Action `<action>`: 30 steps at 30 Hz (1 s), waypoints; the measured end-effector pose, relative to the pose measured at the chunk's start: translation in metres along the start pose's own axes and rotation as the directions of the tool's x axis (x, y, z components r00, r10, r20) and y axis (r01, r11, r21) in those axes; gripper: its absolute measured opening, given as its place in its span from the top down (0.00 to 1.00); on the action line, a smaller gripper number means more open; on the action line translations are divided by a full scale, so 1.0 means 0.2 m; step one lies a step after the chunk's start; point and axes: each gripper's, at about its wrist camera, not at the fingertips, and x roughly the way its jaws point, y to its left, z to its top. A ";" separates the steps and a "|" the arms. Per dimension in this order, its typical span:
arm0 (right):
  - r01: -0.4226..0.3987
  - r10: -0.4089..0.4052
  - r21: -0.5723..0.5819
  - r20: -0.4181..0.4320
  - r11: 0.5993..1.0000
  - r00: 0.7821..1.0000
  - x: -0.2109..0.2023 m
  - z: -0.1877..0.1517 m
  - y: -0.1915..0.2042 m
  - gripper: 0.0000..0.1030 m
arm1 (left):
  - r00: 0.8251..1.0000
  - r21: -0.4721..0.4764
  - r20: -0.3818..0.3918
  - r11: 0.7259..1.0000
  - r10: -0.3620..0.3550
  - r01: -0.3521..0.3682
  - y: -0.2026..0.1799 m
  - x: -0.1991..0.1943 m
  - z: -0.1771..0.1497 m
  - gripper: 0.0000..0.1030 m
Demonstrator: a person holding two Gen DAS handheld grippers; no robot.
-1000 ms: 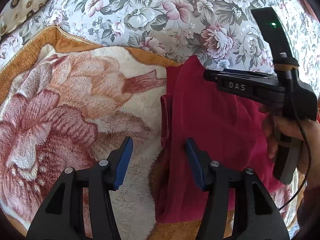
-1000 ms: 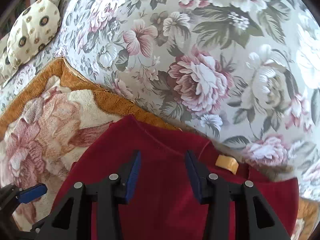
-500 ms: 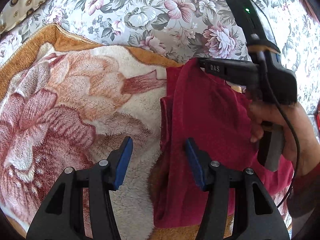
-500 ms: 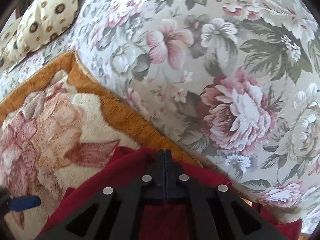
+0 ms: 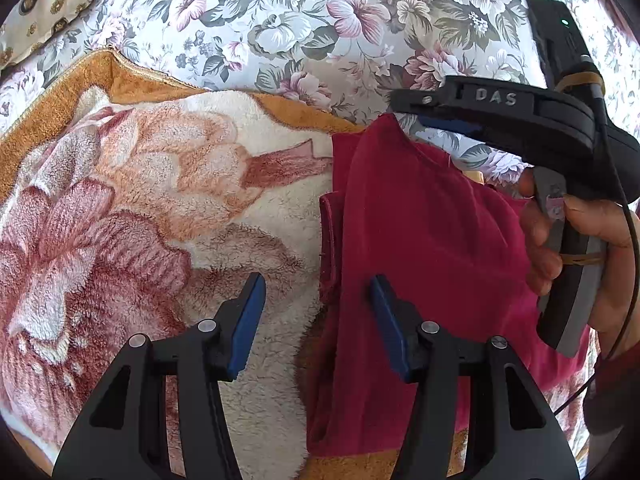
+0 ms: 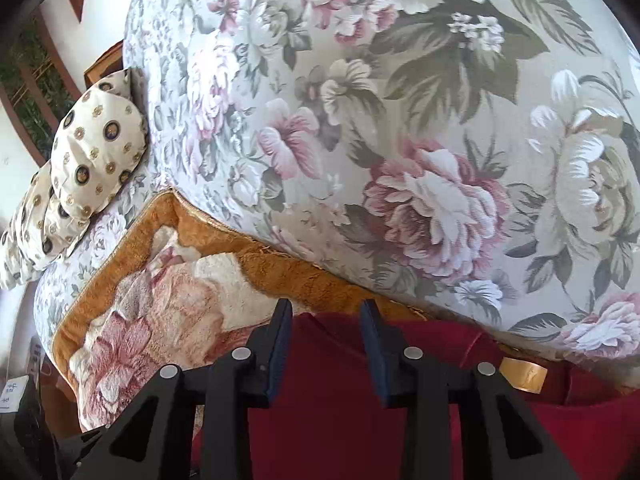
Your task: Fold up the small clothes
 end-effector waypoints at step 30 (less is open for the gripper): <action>0.290 -0.291 0.040 0.048 0.956 0.955 -0.43 -0.28 -0.11 0.65 | 0.999 -0.028 0.014 0.999 -0.035 0.035 0.01 -0.07 0.00 0.47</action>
